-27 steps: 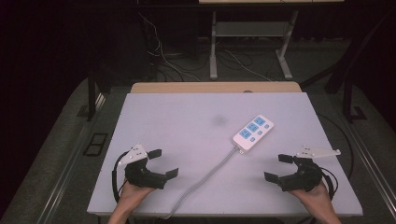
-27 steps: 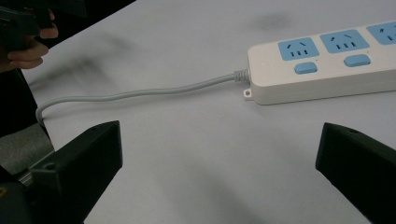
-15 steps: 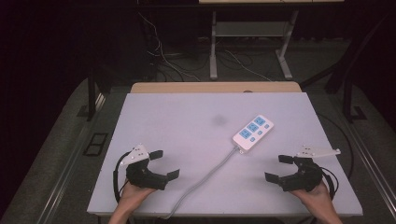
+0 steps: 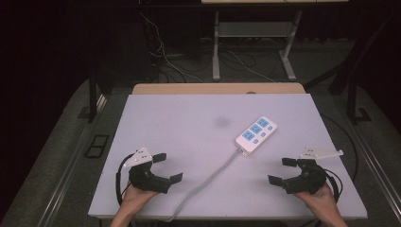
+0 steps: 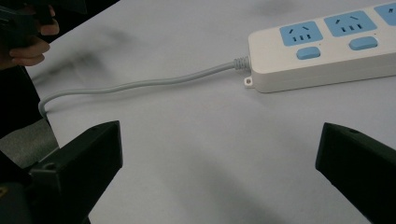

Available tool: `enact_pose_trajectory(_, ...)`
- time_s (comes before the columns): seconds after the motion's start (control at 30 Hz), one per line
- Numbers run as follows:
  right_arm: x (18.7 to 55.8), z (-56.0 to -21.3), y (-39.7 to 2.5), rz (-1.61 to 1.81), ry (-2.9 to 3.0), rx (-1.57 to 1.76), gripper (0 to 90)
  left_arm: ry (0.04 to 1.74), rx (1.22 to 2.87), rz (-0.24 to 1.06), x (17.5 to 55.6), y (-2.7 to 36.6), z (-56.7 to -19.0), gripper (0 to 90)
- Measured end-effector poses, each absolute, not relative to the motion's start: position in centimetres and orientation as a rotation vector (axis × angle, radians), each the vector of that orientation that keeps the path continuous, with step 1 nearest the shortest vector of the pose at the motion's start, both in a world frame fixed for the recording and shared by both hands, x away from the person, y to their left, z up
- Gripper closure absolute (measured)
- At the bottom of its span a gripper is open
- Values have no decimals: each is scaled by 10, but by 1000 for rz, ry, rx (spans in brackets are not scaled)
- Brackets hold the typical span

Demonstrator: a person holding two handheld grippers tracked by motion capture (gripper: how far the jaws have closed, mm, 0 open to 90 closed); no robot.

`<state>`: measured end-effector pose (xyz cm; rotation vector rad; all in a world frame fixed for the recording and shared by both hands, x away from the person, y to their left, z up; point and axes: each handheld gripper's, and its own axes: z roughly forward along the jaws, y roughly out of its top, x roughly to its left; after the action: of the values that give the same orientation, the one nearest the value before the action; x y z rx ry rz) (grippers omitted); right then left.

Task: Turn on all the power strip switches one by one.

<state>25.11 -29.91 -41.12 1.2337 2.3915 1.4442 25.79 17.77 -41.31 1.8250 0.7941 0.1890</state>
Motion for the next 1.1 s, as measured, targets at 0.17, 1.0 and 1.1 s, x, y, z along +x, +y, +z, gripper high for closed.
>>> enact_pose_trajectory(0.17,254,-413,-300,1430,2406,1246,4,798,1822,189,257,179,-413,0)
enact_pose_trajectory(1.0,278,-389,-291,1352,2495,1191,4,796,1831,172,257,178,-415,0)
enact_pose_trajectory(1.1,282,-386,-289,1336,2506,1180,4,796,1832,171,257,178,-415,0)
